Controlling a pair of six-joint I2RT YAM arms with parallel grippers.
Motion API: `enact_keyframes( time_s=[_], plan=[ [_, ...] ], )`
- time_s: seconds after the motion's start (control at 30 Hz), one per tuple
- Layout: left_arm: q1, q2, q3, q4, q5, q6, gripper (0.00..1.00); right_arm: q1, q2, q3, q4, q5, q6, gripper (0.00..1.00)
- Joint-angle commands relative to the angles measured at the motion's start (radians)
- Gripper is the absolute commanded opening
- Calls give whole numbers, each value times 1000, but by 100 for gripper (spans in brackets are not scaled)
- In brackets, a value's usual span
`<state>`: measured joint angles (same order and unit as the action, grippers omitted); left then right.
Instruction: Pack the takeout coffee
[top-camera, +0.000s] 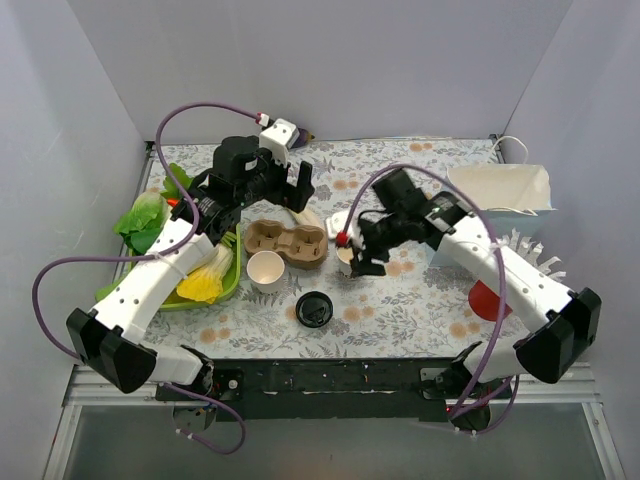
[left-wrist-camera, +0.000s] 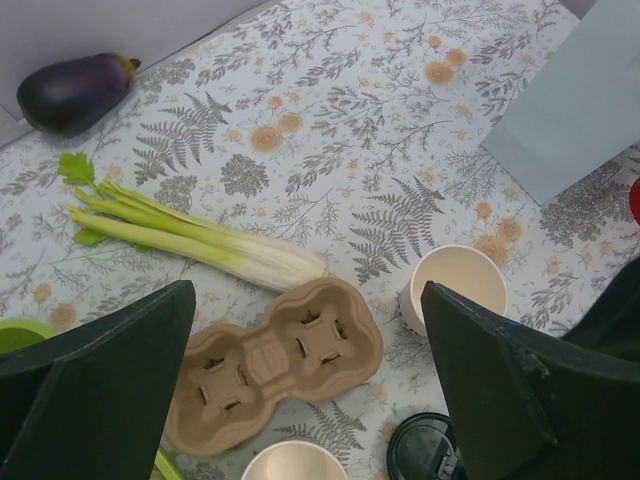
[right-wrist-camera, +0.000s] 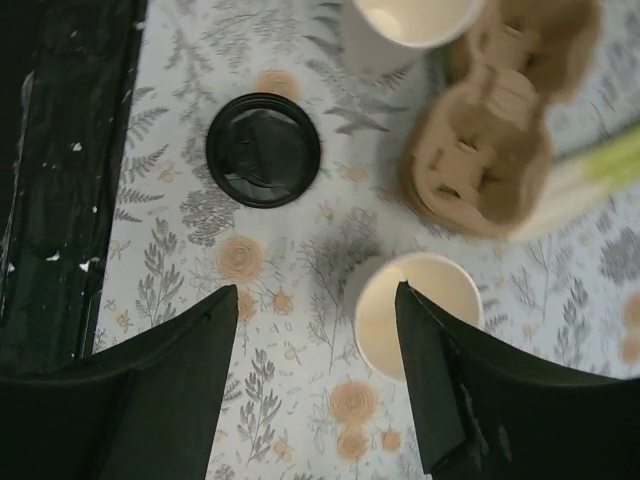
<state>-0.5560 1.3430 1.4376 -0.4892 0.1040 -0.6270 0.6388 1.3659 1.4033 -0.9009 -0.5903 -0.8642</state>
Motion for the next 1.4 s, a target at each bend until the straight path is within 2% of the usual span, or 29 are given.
enact_keyframes(
  time_s=[0.0, 0.17, 0.3, 0.43, 0.7, 1.1, 1.37],
  plan=[
    [28, -47, -14, -25, -49, -86, 98, 169, 53, -53, -82, 95, -333, 68],
    [71, -74, 17, -26, -92, -103, 98, 239, 165, -61, -108, 84, -485, 61],
    [100, -107, 4, -23, -89, -85, 98, 278, 243, -125, -86, 136, -591, 52],
    [129, -125, -9, -26, -64, -60, 98, 340, 269, -194, 37, 164, -592, 46],
    [203, -150, -20, -41, 3, -86, 98, 387, 352, -188, 65, 182, -605, 40],
    [237, -156, -48, -40, 68, -122, 96, 406, 389, -207, 108, 208, -593, 31],
    [245, -153, -52, -38, 82, -128, 96, 410, 407, -190, 91, 202, -596, 15]
  ],
)
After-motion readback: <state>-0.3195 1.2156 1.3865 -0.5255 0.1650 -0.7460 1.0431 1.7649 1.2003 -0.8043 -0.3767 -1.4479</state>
